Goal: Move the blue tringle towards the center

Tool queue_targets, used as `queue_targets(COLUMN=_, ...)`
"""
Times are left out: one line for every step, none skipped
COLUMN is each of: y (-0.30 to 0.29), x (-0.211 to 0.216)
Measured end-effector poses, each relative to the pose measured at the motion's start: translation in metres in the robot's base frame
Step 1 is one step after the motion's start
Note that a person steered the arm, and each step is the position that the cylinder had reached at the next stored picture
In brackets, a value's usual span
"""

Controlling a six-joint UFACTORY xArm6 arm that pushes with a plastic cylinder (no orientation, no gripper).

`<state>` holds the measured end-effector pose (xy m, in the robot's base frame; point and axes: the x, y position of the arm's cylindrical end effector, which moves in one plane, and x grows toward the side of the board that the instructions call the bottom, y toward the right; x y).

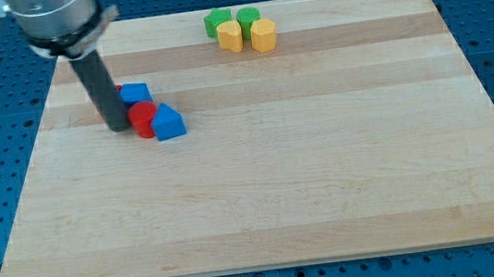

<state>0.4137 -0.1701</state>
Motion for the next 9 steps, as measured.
queue_targets(y=0.037, x=0.004)
queue_targets(y=0.068, x=0.02)
queue_targets(y=0.09, x=0.044)
queue_targets(y=0.123, x=0.053)
queue_targets(y=0.165, x=0.053)
queue_targets(y=0.195, x=0.059)
queue_targets(y=0.215, x=0.088)
queue_targets(y=0.248, x=0.109)
queue_targets(y=0.278, x=0.116)
